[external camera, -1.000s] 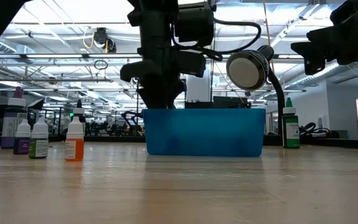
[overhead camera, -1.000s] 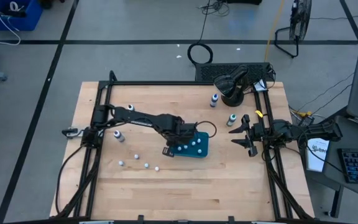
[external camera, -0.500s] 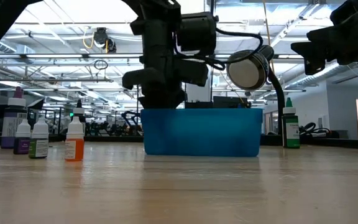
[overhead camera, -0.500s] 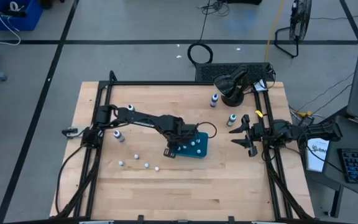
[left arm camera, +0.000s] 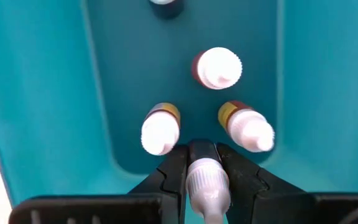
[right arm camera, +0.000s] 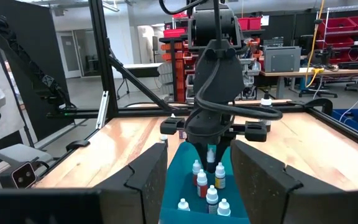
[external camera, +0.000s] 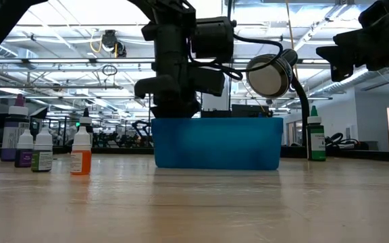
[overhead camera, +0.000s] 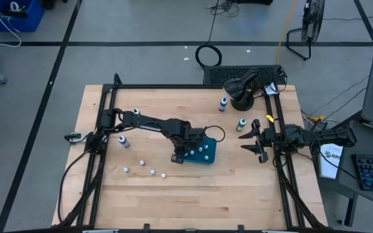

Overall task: Pick & Place food coloring
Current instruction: Put the small black food coloring bottle into the blue bin

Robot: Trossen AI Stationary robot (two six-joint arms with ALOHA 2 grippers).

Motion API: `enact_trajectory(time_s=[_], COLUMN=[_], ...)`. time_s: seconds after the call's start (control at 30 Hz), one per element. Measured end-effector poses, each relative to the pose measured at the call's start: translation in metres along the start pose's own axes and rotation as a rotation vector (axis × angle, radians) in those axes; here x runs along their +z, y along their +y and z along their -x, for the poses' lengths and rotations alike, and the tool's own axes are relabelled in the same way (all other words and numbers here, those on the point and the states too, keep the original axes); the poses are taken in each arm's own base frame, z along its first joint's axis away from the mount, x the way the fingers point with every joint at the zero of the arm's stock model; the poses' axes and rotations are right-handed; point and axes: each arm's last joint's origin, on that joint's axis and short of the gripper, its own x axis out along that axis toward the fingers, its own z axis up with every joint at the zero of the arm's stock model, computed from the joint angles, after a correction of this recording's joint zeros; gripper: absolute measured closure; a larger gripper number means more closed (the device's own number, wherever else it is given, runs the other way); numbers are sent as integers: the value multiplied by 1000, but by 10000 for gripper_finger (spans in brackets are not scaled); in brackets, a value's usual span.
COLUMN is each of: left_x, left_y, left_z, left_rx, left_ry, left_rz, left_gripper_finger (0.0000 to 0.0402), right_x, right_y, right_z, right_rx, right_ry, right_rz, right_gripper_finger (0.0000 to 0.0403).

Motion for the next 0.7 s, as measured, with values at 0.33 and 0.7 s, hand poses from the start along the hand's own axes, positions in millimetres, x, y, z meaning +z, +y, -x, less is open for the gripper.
enact_trajectory(time_s=[0.33, 0.7], left_x=[1, -1], left_y=[1, 1], left_z=[-9, -19], left_rx=[-6, -21], left_ry=[15, 49], left_rz=[3, 15], left_gripper_finger=[333, 333], right_x=[0, 0], right_y=[0, 0], right_z=[0, 0], right_rx=[0, 0], right_ry=[0, 2], right_rz=[0, 0], right_gripper_finger=[238, 238])
